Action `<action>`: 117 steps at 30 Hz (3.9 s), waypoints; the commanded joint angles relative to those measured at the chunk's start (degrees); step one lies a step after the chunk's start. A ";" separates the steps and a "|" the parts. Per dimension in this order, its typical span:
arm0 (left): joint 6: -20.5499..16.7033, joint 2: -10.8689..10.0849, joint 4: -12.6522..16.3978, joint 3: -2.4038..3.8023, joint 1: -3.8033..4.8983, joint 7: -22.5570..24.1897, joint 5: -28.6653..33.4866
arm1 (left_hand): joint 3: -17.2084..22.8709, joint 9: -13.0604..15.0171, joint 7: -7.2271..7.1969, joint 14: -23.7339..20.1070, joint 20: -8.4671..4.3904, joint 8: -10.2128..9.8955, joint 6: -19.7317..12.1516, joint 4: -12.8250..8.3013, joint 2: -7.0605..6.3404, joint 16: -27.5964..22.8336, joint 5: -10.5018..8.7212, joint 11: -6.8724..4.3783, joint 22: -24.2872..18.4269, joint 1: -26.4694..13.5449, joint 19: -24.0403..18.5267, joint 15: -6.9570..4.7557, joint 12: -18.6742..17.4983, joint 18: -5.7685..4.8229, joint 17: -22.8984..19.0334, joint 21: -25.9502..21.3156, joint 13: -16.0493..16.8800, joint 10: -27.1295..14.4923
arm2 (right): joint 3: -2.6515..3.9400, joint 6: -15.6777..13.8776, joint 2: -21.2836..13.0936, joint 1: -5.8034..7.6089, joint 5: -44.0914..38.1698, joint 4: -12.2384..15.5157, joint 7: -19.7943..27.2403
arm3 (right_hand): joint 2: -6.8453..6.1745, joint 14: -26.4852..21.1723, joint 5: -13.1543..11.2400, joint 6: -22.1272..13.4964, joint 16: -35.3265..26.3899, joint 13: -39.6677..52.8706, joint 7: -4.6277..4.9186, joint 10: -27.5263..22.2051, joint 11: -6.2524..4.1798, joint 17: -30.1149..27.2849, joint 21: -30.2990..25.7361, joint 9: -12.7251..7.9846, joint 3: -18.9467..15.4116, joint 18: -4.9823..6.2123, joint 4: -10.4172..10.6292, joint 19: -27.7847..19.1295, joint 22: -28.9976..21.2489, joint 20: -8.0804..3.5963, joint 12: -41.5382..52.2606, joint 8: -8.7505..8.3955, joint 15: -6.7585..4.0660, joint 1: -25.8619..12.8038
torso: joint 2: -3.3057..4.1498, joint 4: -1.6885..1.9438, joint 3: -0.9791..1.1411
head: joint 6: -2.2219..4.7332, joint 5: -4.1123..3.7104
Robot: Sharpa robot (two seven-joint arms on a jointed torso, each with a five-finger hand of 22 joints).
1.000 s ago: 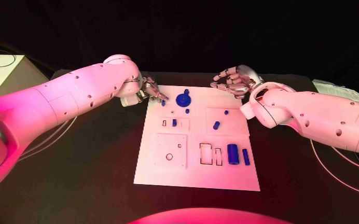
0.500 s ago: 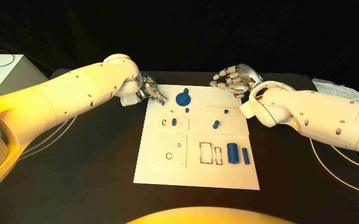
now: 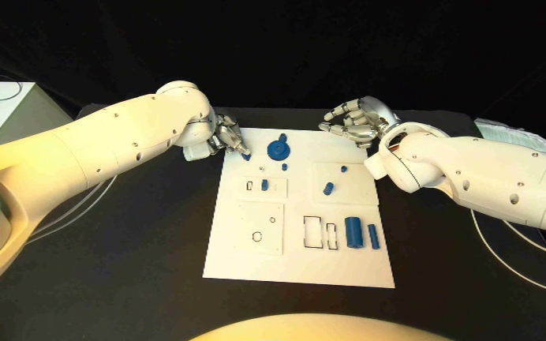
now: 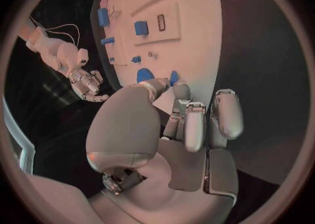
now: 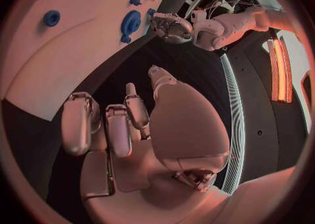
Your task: Assemble the parts on the task board
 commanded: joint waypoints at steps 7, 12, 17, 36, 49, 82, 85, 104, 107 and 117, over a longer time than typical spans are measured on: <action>-2.27 -0.93 1.59 0.00 -0.05 1.06 2.19 | 12.26 3.85 0.01 4.65 -0.08 4.44 -0.16 -8.46 -1.36 0.49 0.79 -0.08 1.05 -3.14 0.63 -0.24 0.60 -0.16 11.52 0.89 0.57 1.35 | 0.01 0.43 0.06 0.00 -0.18 0.00 0.67 | 0.09 3.68 0.09 -0.47 -0.17 -0.04 0.02 -0.19 -0.14 7.17 -0.23 0.09 -0.13 0.59 -0.17 0.03 4.27 0.15 -0.10 0.26 0.14 -0.46 | -0.01 0.00 0.01 | 0.09 0.09; -4.25 -2.36 3.82 0.00 -0.04 0.51 4.41 | 15.00 4.23 -0.32 5.07 -0.31 5.26 0.71 -10.05 -2.58 1.05 2.39 -0.44 2.73 -5.04 1.85 -0.55 2.22 -0.52 12.54 1.90 2.64 3.21 | 0.01 0.47 0.05 0.00 -0.18 -0.04 0.67 | 0.09 3.68 0.09 -0.47 -0.17 -0.04 0.02 -0.19 -0.14 7.17 -0.23 0.09 -0.13 0.59 -0.17 0.03 4.27 0.15 -0.10 0.26 0.14 -0.46 | -0.08 0.05 0.04 | 0.10 0.20; -6.41 -4.80 7.82 -0.02 -0.03 0.17 6.91 | 16.92 4.49 -0.96 5.36 -0.82 6.01 2.06 -11.37 -4.10 1.42 8.08 -1.04 4.51 -7.74 3.18 -1.16 3.88 -0.92 13.24 2.98 4.97 5.56 | 0.01 0.50 0.01 0.00 -0.18 -0.09 0.67 | 0.09 3.68 0.09 -0.47 -0.17 -0.04 0.02 -0.19 -0.14 7.17 -0.23 0.09 -0.13 0.59 -0.17 0.03 4.27 0.15 -0.10 0.26 0.14 -0.46 | -0.17 0.09 0.08 | 0.11 0.29; -14.52 -13.93 23.31 -1.11 -0.59 -0.20 7.75 | 17.19 5.01 -2.16 5.60 -1.79 7.00 4.40 -13.33 -5.43 1.79 16.82 -2.19 7.62 -11.04 5.34 -2.18 7.19 -1.63 13.93 4.74 10.64 9.69 | 0.00 0.53 -0.28 -0.01 -0.18 -0.26 0.63 | 0.15 3.67 0.15 -0.47 -0.20 -0.01 0.02 -0.14 -0.14 7.11 -0.18 0.10 -0.11 0.58 -0.14 0.06 4.30 0.15 -0.04 0.30 0.14 -0.53 | -0.12 0.09 0.05 | 0.39 0.81; -17.60 -15.47 26.90 -3.16 -1.23 -0.71 3.83 | 17.29 5.08 -2.34 5.67 -1.89 7.14 4.72 -13.58 -5.57 1.89 17.27 -2.35 8.09 -11.13 5.66 -2.31 7.63 -1.74 14.13 4.99 11.39 10.19 | -0.01 0.46 -0.36 -0.02 -0.18 -0.30 0.66 | 0.18 3.67 0.23 -0.47 -0.20 -0.07 0.01 -0.17 -0.15 7.12 -0.26 0.11 -0.10 0.59 -0.14 0.05 4.27 0.14 -0.06 0.36 0.14 -0.63 | 0.03 0.00 0.01 | 0.24 1.09; -14.03 -14.19 27.50 -4.36 -2.49 -1.18 -3.95 | 17.39 5.09 -2.38 5.64 -1.95 7.15 4.81 -13.75 -5.62 1.85 17.33 -2.40 8.03 -11.11 5.63 -2.37 7.44 -1.72 14.04 4.97 11.13 10.14 | -0.01 0.66 -0.45 -0.02 -0.18 -0.24 0.69 | 0.18 3.67 0.23 -0.47 -0.20 -0.07 0.01 -0.17 -0.15 7.12 -0.26 0.11 -0.10 0.59 -0.14 0.05 4.27 0.14 -0.06 0.36 0.14 -0.63 | 0.07 -0.04 -0.05 | -0.50 1.01; -13.54 -14.17 27.54 -4.38 -2.54 -1.22 -4.05 | 17.39 5.09 -2.38 5.64 -1.95 7.15 4.81 -13.75 -5.62 1.85 17.33 -2.40 8.03 -11.11 5.63 -2.37 7.44 -1.72 14.04 4.97 11.13 10.14 | -0.01 0.68 -0.45 -0.02 -0.18 -0.25 0.68 | 0.18 3.67 0.23 -0.47 -0.20 -0.07 0.01 -0.17 -0.15 7.12 -0.26 0.11 -0.10 0.59 -0.14 0.05 4.27 0.14 -0.06 0.36 0.14 -0.63 | 0.06 -0.02 -0.06 | -0.57 1.04; -12.09 -14.21 27.54 -4.40 -2.63 -1.36 -5.11 | 17.46 5.08 -2.37 5.61 -2.00 7.11 4.80 -13.82 -5.61 1.80 17.30 -2.41 7.90 -11.16 5.54 -2.40 7.29 -1.69 13.95 4.90 10.98 10.07 | -0.01 0.74 -0.42 -0.02 -0.17 -0.29 0.63 | 0.18 3.68 0.35 -0.49 -0.21 -0.13 -0.01 -0.16 -0.17 7.13 -0.25 0.13 -0.05 0.58 -0.20 0.09 4.29 0.13 -0.04 0.49 0.12 -0.71 | 0.07 -0.03 -0.03 | -0.80 0.99; -12.09 -14.20 27.48 -4.40 -2.63 -1.39 -5.23 | 17.46 5.08 -2.37 5.61 -2.00 7.11 4.80 -13.82 -5.61 1.80 17.30 -2.41 7.90 -11.16 5.54 -2.40 7.29 -1.69 13.95 4.90 10.98 10.07 | -0.01 0.73 -0.41 -0.02 -0.17 -0.29 0.62 | 0.18 3.68 0.35 -0.49 -0.21 -0.13 -0.01 -0.16 -0.17 7.13 -0.25 0.13 -0.05 0.58 -0.20 0.09 4.29 0.13 -0.04 0.49 0.12 -0.71 | 0.07 -0.03 -0.02 | -0.82 1.00; -11.84 -14.14 27.31 -4.40 -2.63 -1.57 -5.63 | 17.49 5.08 -2.36 5.57 -2.02 7.09 4.78 -13.83 -5.58 1.73 17.29 -2.40 7.72 -11.20 5.42 -2.41 7.22 -1.65 13.82 4.81 10.90 10.03 | -0.01 0.73 -0.41 -0.02 -0.23 -0.34 0.41 | 0.18 3.68 0.37 -0.49 -0.23 -0.11 -0.02 -0.13 -0.18 7.11 -0.28 0.14 -0.03 0.58 -0.22 0.08 4.28 0.12 0.00 0.53 0.11 -0.71 | 0.04 -0.03 -0.03 | -0.98 0.98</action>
